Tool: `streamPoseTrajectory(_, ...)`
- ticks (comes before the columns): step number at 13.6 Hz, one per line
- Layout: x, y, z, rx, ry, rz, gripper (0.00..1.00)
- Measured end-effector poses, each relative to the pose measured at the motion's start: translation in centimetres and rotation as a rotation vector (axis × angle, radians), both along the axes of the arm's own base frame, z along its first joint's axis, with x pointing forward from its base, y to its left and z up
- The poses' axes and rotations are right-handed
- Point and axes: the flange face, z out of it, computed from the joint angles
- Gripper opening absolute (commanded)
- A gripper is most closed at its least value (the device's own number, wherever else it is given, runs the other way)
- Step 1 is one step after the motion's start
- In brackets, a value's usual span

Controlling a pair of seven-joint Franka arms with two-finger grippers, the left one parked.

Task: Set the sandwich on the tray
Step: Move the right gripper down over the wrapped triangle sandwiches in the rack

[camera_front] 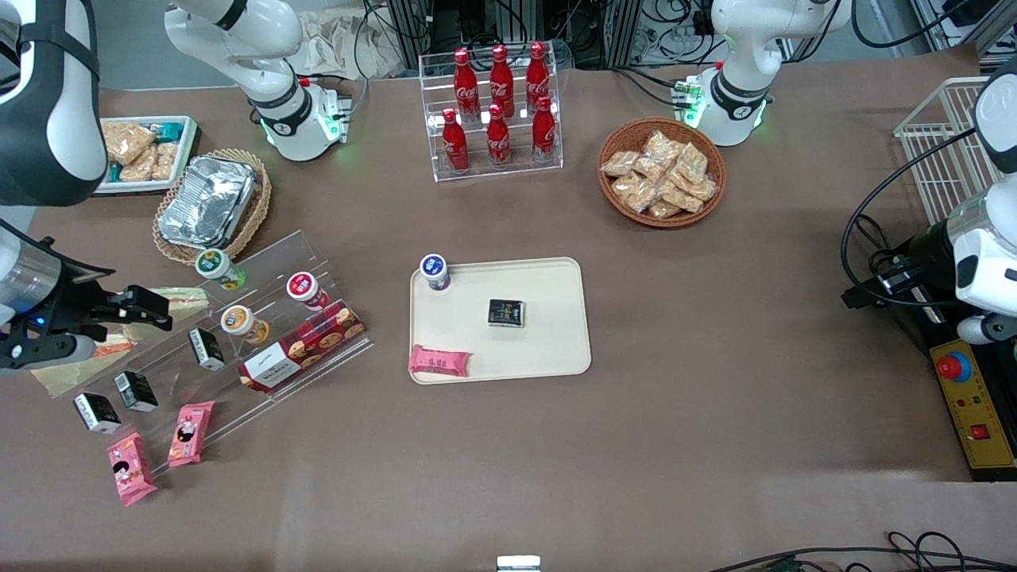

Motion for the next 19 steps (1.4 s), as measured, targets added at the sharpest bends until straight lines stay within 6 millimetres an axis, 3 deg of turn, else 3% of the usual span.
streamPoseTrajectory(8,-0.9,-0.3,-0.8,0.0,0.085,-0.005,1.0)
streamPoseTrajectory(13,-1.4,-5.0,-1.0,-0.021,0.104,-0.042,1.0)
streamPoseTrajectory(17,-1.4,-5.5,-1.0,-0.023,0.105,-0.051,0.99)
streamPoseTrajectory(19,-1.6,-6.9,-1.0,-0.024,0.105,-0.078,0.99)
